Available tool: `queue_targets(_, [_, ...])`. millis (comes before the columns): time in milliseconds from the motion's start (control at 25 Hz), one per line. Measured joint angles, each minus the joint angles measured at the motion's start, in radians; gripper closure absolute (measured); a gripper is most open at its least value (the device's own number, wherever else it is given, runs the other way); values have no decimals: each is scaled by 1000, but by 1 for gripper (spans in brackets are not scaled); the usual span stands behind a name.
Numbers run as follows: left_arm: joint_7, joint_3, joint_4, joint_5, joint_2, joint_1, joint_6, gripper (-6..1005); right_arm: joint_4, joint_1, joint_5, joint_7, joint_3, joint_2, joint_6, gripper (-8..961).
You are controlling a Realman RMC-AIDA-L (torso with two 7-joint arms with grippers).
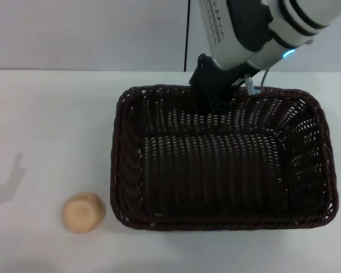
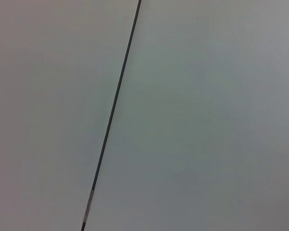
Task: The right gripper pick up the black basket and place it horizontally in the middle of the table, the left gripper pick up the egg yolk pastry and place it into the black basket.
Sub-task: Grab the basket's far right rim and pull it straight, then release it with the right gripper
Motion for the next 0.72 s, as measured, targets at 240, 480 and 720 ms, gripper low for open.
queue_targets(240, [0,0,-9,-1,0,4,-23,139,-3,-46,104,-50,-69,-1,29,789])
queue_targets(480, [-4,0,-9,-4,0,3,-22,139,-4,-72,116,-49,-70,-1,42,764])
queue_targets(720, [-32,0,-2,0,5,3,-35,139,-49,-116,100,-1,-79,0,77,581])
